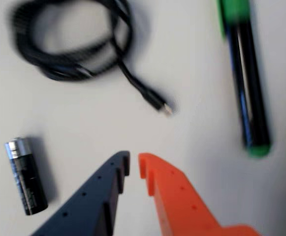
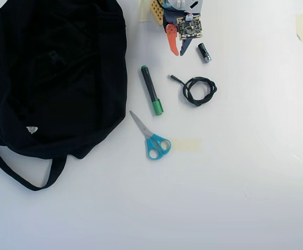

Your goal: Put the bike light into the black bag

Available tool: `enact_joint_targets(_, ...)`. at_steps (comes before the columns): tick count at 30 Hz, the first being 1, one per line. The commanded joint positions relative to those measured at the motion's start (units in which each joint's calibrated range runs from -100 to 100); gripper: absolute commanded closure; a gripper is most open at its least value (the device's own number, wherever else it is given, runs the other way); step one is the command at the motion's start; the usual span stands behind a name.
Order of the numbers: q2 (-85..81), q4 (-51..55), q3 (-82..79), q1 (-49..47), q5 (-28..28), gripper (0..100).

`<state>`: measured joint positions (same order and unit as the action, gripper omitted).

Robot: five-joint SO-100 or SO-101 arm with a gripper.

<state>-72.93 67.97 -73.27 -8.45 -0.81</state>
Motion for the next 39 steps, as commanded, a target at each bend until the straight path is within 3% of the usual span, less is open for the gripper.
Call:
enact_joint_targets(1,-9.3,-0.9,-7.2,0.4,1.1,98)
enact_joint_targets(13,-26.5,-0.4,-26.0,5.8,1.1,98)
enact_joint_targets(19,-26.7,4.3,-26.0,5.9,1.1,98)
enact_joint_targets(39,-26.7,4.4,-26.0,6.0,1.2,98)
